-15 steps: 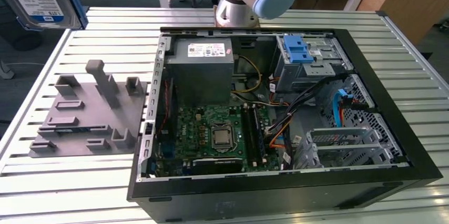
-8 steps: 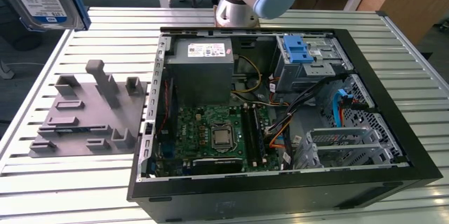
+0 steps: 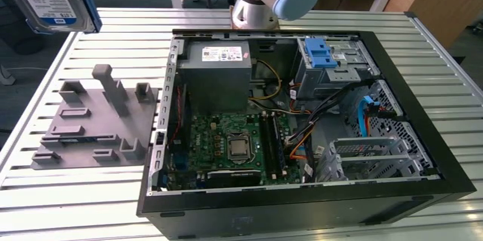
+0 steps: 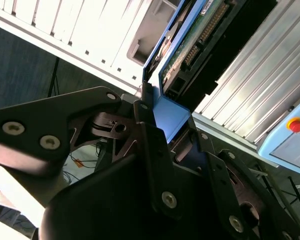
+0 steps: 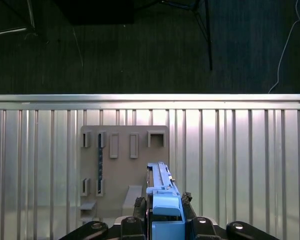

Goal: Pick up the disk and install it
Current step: 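Pick up the disk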

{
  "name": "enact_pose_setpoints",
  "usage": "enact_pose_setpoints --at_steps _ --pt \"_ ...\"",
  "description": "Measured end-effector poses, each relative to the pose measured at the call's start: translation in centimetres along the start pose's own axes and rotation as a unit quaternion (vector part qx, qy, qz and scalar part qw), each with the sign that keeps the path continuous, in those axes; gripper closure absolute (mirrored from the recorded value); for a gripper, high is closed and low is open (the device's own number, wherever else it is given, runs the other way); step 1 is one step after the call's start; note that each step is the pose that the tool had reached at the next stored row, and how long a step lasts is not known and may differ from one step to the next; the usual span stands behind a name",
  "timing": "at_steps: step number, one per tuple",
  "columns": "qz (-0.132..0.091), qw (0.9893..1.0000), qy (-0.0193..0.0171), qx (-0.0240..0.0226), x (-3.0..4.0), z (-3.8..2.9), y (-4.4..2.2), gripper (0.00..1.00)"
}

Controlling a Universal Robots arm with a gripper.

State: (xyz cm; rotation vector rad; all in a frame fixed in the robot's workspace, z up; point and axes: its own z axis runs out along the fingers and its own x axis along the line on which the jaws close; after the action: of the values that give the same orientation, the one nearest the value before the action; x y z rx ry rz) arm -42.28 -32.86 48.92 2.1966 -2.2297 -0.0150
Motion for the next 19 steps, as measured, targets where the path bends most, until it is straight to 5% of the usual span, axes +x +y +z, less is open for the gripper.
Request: enact_pose_setpoints --at_steps 10,11,19 --pt "0.0 1.0 0.0 0.0 0.0 0.0 -0.38 0.63" --pt "0.0 1.0 0.0 0.0 -0.02 -0.01 -1.15 0.63" --pt "0.0 1.0 0.0 0.0 -0.02 -0.02 -1.42 0.63"
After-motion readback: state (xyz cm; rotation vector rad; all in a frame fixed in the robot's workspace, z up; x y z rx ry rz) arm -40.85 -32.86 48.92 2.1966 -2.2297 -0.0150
